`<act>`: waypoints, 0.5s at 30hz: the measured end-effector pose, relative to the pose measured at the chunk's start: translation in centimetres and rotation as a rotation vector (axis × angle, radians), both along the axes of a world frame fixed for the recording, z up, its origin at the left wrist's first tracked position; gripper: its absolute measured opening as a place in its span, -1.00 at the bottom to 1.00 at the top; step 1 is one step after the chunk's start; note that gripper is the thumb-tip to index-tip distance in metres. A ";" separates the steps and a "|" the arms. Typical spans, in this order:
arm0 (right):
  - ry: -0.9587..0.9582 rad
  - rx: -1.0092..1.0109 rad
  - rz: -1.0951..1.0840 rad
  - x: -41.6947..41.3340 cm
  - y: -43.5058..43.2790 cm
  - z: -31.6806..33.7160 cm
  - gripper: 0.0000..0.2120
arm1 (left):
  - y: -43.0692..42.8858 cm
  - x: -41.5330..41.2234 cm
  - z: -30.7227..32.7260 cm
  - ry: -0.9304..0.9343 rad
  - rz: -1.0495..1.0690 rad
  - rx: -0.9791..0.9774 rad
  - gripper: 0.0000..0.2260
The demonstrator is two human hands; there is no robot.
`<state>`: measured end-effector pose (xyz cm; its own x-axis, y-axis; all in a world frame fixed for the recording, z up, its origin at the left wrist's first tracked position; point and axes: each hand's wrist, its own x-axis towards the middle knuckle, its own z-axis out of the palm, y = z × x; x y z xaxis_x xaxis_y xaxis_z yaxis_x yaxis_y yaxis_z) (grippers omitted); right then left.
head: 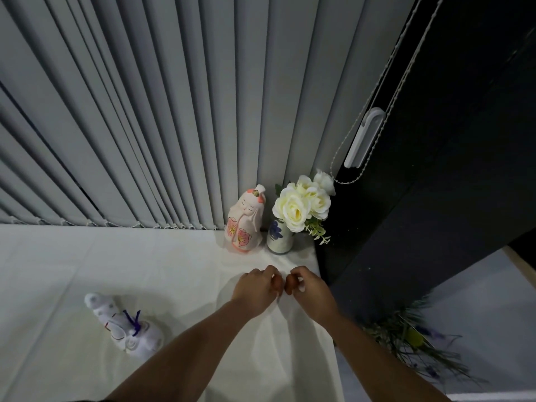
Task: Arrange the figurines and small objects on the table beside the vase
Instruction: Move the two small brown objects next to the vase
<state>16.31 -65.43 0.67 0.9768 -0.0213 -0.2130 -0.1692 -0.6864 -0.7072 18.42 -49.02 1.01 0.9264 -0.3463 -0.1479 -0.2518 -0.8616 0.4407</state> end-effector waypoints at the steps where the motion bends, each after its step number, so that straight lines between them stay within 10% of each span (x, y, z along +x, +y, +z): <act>1: -0.005 -0.009 -0.002 0.0 0.1 0.1 -0.80 | 0.1 -0.1 0.0 0.000 -0.003 -0.002 -0.65; 15: -0.177 -0.250 0.022 -1.7 2.7 2.3 -0.66 | 4.6 -1.3 1.9 -0.036 -0.015 0.043 -0.54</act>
<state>14.57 -62.75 2.99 0.9991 -0.0302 -0.0303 -0.0417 -0.8449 -0.5333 17.09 -44.38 2.89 0.9261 -0.3543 -0.1295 -0.2799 -0.8755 0.3938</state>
